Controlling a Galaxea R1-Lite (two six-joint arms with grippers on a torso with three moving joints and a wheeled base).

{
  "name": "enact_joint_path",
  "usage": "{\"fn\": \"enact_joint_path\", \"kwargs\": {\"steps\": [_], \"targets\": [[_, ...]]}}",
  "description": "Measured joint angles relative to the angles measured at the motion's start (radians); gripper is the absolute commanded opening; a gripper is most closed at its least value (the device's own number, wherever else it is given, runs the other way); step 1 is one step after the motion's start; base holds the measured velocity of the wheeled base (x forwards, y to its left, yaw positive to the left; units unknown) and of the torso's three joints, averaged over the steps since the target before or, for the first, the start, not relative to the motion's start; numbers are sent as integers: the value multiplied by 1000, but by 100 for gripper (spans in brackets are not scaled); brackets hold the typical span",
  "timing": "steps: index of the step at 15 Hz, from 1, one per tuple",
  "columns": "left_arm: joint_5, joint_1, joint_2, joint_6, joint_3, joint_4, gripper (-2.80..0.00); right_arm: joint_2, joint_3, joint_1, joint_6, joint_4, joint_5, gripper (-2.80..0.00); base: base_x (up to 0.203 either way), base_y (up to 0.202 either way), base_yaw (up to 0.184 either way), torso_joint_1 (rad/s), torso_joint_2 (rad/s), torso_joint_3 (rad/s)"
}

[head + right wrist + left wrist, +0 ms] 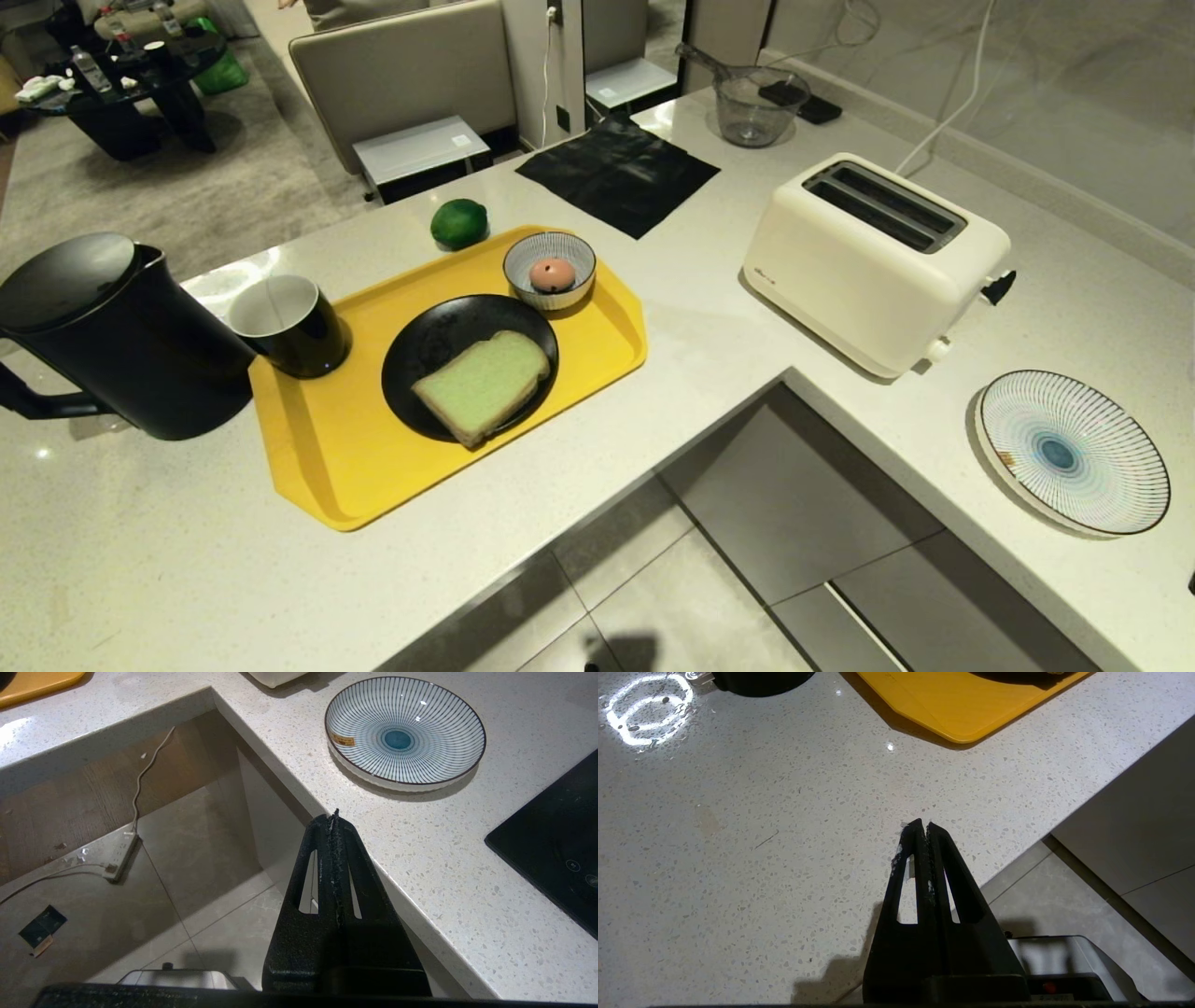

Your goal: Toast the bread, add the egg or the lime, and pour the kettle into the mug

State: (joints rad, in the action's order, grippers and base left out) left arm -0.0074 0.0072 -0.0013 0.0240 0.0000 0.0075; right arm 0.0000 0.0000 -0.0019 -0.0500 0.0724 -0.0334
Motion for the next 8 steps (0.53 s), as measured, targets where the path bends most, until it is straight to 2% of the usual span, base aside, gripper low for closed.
{"fn": "enact_joint_path", "kwargs": {"steps": [8], "targets": [[0, 0, 0, -4, 0, -2, -280, 0, 0, 0, 1, -1, 0, -280, 0, 0, 0, 0, 0, 0]]}}
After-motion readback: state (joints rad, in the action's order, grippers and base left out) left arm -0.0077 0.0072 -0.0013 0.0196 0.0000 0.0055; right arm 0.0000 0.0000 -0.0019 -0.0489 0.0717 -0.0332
